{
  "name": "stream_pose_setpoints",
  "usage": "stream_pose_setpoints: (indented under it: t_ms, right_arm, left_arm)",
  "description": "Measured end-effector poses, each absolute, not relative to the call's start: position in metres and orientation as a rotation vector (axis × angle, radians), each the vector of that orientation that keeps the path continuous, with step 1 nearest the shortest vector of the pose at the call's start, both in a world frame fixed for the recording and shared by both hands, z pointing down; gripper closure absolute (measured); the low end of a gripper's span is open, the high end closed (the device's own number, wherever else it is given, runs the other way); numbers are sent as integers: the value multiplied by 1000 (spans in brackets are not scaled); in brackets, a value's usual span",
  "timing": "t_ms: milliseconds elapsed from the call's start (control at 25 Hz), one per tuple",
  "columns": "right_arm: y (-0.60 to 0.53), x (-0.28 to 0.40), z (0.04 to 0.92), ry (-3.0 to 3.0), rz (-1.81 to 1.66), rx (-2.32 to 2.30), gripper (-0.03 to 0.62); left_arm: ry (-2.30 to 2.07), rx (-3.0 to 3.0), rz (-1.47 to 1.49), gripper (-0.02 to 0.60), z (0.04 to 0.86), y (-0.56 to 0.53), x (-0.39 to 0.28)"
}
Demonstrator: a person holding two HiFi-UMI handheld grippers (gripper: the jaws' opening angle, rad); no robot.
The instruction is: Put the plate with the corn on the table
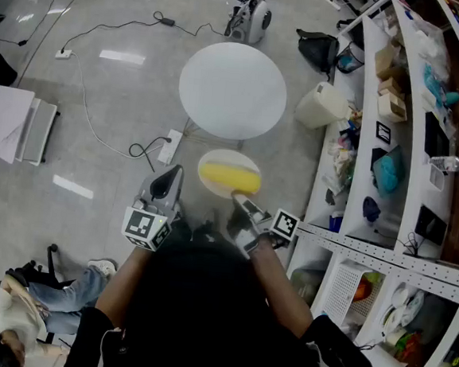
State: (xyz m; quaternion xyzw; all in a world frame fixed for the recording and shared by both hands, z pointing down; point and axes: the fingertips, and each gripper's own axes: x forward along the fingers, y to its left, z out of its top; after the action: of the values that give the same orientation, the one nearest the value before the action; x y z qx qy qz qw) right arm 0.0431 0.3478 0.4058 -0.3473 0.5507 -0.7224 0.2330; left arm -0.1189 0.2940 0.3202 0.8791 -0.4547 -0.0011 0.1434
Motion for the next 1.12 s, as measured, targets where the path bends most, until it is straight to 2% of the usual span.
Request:
stream_pose_setpoints:
  t_ms: [1120]
  right_arm:
    - [362,68,402,1518,-2007,-947,568]
  left_arm:
    - [-1371,2509,-47,575,306,304,-101]
